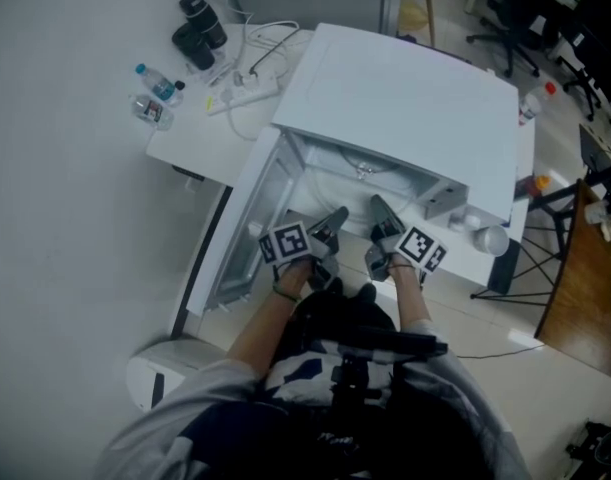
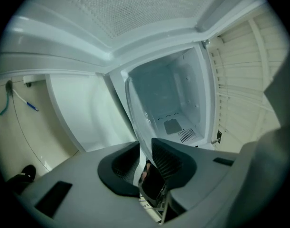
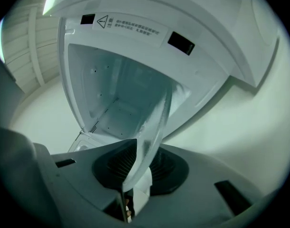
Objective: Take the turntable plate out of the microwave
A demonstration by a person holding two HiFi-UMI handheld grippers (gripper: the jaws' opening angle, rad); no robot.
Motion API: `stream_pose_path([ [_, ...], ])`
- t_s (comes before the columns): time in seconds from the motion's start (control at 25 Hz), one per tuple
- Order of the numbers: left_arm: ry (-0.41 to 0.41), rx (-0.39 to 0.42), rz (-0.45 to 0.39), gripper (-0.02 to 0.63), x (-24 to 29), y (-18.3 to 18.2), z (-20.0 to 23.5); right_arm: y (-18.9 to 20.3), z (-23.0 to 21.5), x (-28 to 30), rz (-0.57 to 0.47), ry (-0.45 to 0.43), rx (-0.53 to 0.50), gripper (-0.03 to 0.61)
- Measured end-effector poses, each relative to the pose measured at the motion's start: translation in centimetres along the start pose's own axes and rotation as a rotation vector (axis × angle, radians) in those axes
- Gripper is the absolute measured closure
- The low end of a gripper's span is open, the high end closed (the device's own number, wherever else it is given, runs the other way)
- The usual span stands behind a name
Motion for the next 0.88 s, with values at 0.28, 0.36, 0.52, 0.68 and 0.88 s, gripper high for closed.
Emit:
stream_pose_path([
  [0.28,0.029,0.046,-0.028,0.534,0.9,-1.3,0.8,0.2,0.4,-0.2,0.006,0.022,-0.038,0.511],
  [0.36,0.005,-0.001,-0.07,0.534,1.2,-1.5,1.8,0.6,0.3,-0.4,0.016,0.015,-0.024,0.511],
  [0.52,0.024,-0.08,-0.096,0.534,2.9,-2.6,2.6,1.0,0.6,-1.0,0.038,0.014,-0.055,0.511],
  [0.68,0.033,0.009,-0.056,0.546,3.7,-3.2,2.5,1.2,0.7,-0.9,0.045,0.029,-0.077,0.508],
  [0.88,0.034,0.094,-0.076,0.545,3.0,-2.7,2.1,1.5,1.2,-1.4,0.051,0.044,-0.169,0.489],
])
Point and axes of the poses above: the fingertips, and each gripper's own axes: x forward along the fingers, z to its left, y out of its underside, the point moved 10 cm from there along -x, backward along the fingers, and after that the axes turned 15 degrees about x, right-handed, at the moved point
